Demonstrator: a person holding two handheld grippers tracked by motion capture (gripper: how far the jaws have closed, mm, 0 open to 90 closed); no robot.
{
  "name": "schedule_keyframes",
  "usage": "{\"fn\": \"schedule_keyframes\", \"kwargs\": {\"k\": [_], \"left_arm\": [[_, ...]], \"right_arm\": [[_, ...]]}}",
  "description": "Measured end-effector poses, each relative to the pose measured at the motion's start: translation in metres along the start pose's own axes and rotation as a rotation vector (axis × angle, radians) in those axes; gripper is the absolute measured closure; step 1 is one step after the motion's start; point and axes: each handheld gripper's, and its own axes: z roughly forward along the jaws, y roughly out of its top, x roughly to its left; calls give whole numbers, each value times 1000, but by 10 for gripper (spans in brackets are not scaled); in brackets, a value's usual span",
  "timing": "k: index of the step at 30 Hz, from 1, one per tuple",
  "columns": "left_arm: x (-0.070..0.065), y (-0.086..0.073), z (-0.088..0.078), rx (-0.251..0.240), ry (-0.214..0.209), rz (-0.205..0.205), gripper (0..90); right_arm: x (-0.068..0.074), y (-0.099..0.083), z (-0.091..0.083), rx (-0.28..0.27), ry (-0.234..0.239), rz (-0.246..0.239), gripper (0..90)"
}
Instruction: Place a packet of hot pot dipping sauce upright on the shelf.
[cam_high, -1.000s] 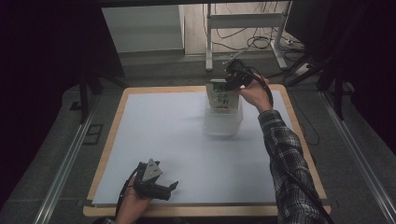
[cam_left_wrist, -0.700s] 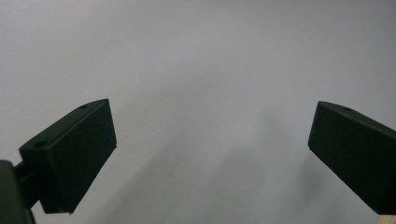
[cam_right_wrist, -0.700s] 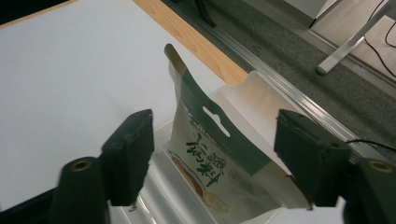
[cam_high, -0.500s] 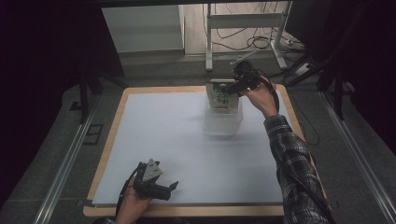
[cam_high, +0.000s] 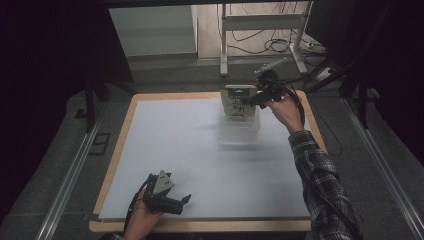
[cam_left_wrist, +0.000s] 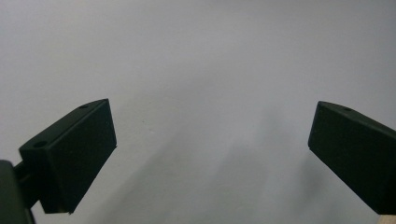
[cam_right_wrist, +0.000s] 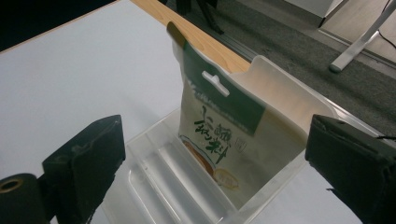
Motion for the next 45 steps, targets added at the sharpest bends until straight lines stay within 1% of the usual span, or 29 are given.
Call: {"fn": "schedule_keyframes", "kwargs": {"k": [3, 6, 10, 15, 17, 21, 25, 31, 34, 38, 45], "left_arm": [[0, 0, 0, 1, 1, 2, 10], [0, 0, 0, 0, 1, 3, 10], [0, 0, 0, -1, 0, 3, 10], [0, 0, 0, -1, 1, 5, 10], [0, 0, 0, -1, 1, 3, 10], [0, 0, 0, 0, 2, 4, 10], [-1, 0, 0, 0, 2, 5, 10], [-1, 0, 0, 0, 2, 5, 10], [-1, 0, 0, -2, 1, 1, 10], [-1, 0, 0, -1, 1, 2, 10], [-1, 0, 0, -1, 0, 1, 10]], "right_arm": [[1, -3, -2, -7, 3, 4, 39], [2, -6, -5, -20, 18, 7, 29], [7, -10, -7, -24, 31, 8, 20], [10, -17, -8, -34, 45, 25, 9], [12, -20, -7, -34, 57, 33, 9], [15, -27, -7, -34, 71, 32, 6], [18, -34, -6, -44, 86, 65, 6], [21, -46, -7, -58, 107, 90, 6], [22, -50, -9, -61, 111, 86, 6], [25, -55, -14, -69, 113, 68, 6], [35, -64, -23, -69, 77, 38, 1]]}}
